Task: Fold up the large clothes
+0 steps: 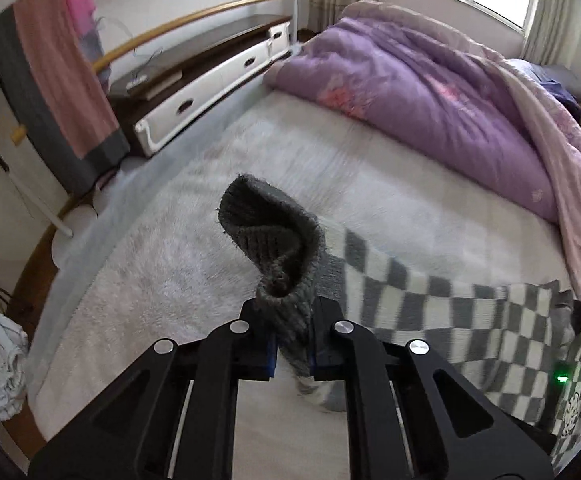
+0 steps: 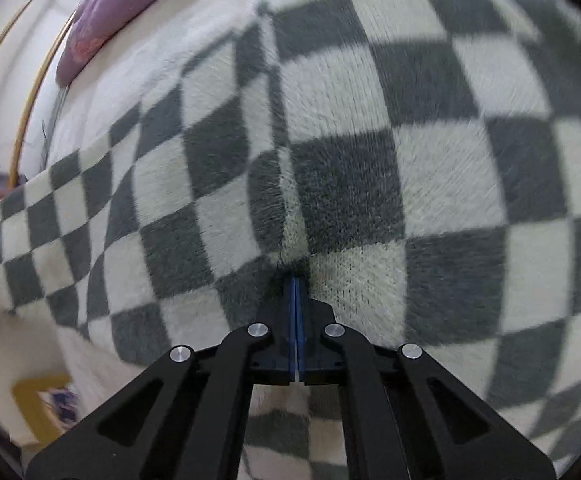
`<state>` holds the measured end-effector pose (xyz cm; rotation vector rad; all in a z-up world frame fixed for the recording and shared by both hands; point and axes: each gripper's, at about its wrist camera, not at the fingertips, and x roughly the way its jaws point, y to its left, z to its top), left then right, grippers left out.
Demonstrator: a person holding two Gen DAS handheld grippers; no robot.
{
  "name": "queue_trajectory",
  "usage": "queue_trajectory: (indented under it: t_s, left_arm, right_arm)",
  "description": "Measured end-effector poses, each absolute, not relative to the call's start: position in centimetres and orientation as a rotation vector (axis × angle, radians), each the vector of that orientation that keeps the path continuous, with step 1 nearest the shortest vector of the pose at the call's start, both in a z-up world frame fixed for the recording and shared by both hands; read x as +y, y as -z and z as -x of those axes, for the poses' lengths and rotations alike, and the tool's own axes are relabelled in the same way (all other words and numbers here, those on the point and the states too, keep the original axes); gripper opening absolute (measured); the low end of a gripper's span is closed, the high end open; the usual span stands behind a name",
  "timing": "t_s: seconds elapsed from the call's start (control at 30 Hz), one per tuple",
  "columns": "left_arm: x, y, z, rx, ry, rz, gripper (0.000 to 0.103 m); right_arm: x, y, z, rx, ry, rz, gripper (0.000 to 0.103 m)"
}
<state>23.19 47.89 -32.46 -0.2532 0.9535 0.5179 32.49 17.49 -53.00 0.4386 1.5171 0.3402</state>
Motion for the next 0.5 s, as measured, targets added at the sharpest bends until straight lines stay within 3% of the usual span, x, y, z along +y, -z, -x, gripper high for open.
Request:
queue_trajectory:
  t_s: [0.3, 0.5]
  left_arm:
    - [33.8, 26.0, -25.6, 0.881, -0.375, 0.188, 0.010]
    - [23.3, 25.0, -27.4, 0.882, -0.274, 0.171, 0.010]
  right_arm:
    - [16.5, 53.6, -32.5, 1.500, -0.395, -0.511, 0.001]
    - [15.6, 54.0, -32.7, 1.510, -0.436, -0.544, 0.001]
